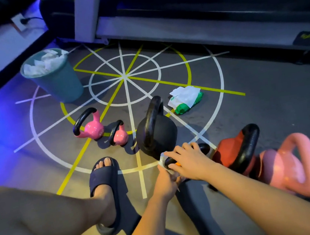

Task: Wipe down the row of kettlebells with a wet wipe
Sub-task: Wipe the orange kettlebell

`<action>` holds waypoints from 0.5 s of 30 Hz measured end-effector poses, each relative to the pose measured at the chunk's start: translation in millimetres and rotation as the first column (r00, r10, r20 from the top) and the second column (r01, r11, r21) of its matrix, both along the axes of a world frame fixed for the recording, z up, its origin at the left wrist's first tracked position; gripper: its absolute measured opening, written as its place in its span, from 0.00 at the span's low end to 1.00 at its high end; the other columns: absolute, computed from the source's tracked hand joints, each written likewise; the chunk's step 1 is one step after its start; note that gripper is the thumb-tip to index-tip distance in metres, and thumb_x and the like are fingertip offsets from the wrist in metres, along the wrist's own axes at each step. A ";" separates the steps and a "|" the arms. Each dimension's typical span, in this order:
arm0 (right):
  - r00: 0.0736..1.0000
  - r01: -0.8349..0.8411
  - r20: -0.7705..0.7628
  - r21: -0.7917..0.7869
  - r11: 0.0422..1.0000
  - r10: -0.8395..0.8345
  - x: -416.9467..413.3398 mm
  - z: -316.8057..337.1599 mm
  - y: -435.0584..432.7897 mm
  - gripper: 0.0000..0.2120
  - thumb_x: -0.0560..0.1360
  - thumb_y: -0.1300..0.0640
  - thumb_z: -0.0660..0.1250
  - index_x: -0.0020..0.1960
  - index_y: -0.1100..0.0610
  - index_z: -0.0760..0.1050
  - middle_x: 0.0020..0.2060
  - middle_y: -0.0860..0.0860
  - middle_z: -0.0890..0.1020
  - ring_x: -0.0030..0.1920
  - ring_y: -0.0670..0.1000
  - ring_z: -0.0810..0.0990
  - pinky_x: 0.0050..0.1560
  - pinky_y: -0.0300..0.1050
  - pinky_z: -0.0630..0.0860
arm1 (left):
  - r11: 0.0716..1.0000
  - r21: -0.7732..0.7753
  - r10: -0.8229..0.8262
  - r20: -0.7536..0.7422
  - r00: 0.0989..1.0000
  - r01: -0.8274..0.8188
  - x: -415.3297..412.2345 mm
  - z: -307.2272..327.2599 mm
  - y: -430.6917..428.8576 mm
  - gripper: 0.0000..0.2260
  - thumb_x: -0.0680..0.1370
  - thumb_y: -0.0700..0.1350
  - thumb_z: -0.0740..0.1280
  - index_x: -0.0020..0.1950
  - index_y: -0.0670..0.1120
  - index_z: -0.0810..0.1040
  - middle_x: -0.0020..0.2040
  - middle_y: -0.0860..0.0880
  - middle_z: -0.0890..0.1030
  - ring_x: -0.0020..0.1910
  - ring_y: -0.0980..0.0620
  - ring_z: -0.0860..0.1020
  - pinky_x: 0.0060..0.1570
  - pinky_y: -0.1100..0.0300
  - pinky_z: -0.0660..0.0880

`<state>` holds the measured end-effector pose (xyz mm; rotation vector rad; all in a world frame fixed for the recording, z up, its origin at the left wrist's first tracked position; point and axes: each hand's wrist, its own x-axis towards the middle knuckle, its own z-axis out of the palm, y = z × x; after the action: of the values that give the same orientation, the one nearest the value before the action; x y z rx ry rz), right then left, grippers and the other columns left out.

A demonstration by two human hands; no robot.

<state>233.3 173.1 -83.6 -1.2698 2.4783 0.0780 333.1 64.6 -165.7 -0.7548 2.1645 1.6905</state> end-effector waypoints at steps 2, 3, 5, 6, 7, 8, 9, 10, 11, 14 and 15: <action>1.000 0.005 0.002 -0.014 1.000 -0.005 -1.9 -0.8 -0.5 0.23 0.83 0.42 0.50 0.77 0.43 0.56 0.67 0.50 0.72 0.64 0.56 0.68 0.66 0.59 0.62 | 1.000 -0.009 0.001 -0.004 1.000 -0.001 -3.9 -2.3 -5.4 0.37 0.78 0.40 0.71 0.81 0.46 0.53 0.55 0.46 0.80 0.52 0.52 0.81 0.54 0.55 0.79; 1.000 0.006 0.009 -0.021 1.000 -0.006 -3.5 -1.4 -0.9 0.23 0.83 0.42 0.50 0.77 0.43 0.57 0.66 0.50 0.72 0.64 0.56 0.68 0.66 0.59 0.62 | 0.995 -0.093 0.021 0.005 1.000 -0.021 -5.0 -2.5 -7.7 0.39 0.79 0.40 0.70 0.82 0.48 0.49 0.54 0.47 0.78 0.51 0.52 0.79 0.53 0.57 0.77; 1.000 0.011 0.019 -0.030 0.999 -0.010 -5.9 -3.4 -1.2 0.23 0.83 0.41 0.50 0.77 0.43 0.58 0.66 0.49 0.72 0.64 0.55 0.68 0.66 0.58 0.61 | 0.976 -0.208 0.053 -0.040 0.998 -0.060 -4.0 1.4 -6.3 0.46 0.79 0.40 0.70 0.82 0.49 0.36 0.54 0.48 0.80 0.49 0.57 0.78 0.54 0.62 0.73; 1.000 0.010 0.020 -0.036 0.999 -0.009 -6.0 -4.1 -1.2 0.23 0.83 0.41 0.50 0.77 0.43 0.59 0.66 0.49 0.72 0.64 0.55 0.68 0.66 0.58 0.61 | 0.973 -0.215 0.062 -0.086 0.994 -0.080 -2.4 3.5 -3.0 0.49 0.80 0.40 0.70 0.81 0.50 0.31 0.51 0.50 0.82 0.47 0.63 0.79 0.53 0.69 0.71; 1.000 0.010 0.019 -0.044 0.999 -0.009 -5.8 -4.5 -1.1 0.23 0.83 0.40 0.50 0.77 0.43 0.59 0.66 0.48 0.72 0.64 0.54 0.68 0.66 0.58 0.61 | 0.969 -0.224 0.078 -0.122 0.989 -0.104 -1.1 4.7 1.1 0.49 0.80 0.40 0.70 0.80 0.51 0.30 0.51 0.52 0.83 0.47 0.64 0.80 0.52 0.73 0.71; 1.000 0.011 0.021 -0.048 0.999 -0.010 -5.5 -4.4 -1.1 0.23 0.83 0.40 0.50 0.77 0.42 0.59 0.66 0.48 0.72 0.64 0.54 0.68 0.66 0.57 0.61 | 0.964 -0.228 0.109 -0.136 0.985 -0.139 0.2 5.2 3.3 0.47 0.80 0.40 0.69 0.81 0.52 0.33 0.54 0.50 0.83 0.50 0.62 0.81 0.53 0.72 0.72; 1.000 0.013 0.024 -0.049 0.999 -0.012 -5.1 -3.5 -1.1 0.23 0.83 0.41 0.50 0.76 0.42 0.60 0.66 0.48 0.72 0.64 0.54 0.68 0.65 0.57 0.61 | 0.960 -0.223 0.139 -0.146 0.979 -0.170 1.8 6.1 4.3 0.44 0.81 0.39 0.68 0.83 0.53 0.38 0.59 0.47 0.81 0.55 0.55 0.82 0.56 0.66 0.75; 1.000 0.014 0.028 -0.049 0.999 -0.013 -5.5 -2.6 -1.3 0.22 0.83 0.41 0.51 0.76 0.43 0.60 0.66 0.48 0.72 0.64 0.54 0.68 0.66 0.57 0.61 | 0.960 -0.207 0.153 -0.176 0.972 -0.189 3.1 3.8 4.4 0.40 0.81 0.39 0.67 0.83 0.54 0.44 0.65 0.45 0.79 0.60 0.50 0.81 0.59 0.59 0.78; 0.999 0.015 0.032 -0.053 0.998 -0.013 -5.8 -1.3 -1.4 0.22 0.83 0.41 0.51 0.76 0.43 0.60 0.66 0.48 0.72 0.65 0.54 0.67 0.66 0.57 0.60 | 0.961 -0.204 0.144 -0.198 0.969 -0.185 4.5 0.9 4.2 0.36 0.82 0.39 0.66 0.82 0.55 0.48 0.68 0.47 0.76 0.64 0.50 0.79 0.61 0.55 0.78; 0.999 0.020 0.048 -0.080 0.997 -0.016 -6.3 -0.4 -0.2 0.22 0.83 0.42 0.52 0.76 0.42 0.60 0.67 0.48 0.71 0.67 0.53 0.67 0.68 0.57 0.59 | 0.960 -0.217 0.141 -0.167 0.976 -0.176 5.9 -5.9 4.2 0.28 0.82 0.39 0.65 0.77 0.57 0.59 0.63 0.55 0.77 0.62 0.56 0.78 0.62 0.52 0.78; 0.999 0.018 0.051 -0.085 0.996 -0.014 -6.6 -0.8 0.6 0.22 0.83 0.42 0.52 0.76 0.42 0.60 0.67 0.48 0.71 0.67 0.53 0.67 0.69 0.57 0.59 | 0.961 -0.213 0.151 -0.124 0.981 -0.175 4.7 -6.8 4.0 0.26 0.82 0.38 0.65 0.76 0.57 0.62 0.62 0.55 0.77 0.62 0.55 0.78 0.63 0.53 0.78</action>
<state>226.7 173.8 -84.4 -1.2697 2.4720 -0.0643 337.7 68.6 -172.5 -0.9458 2.4569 1.6137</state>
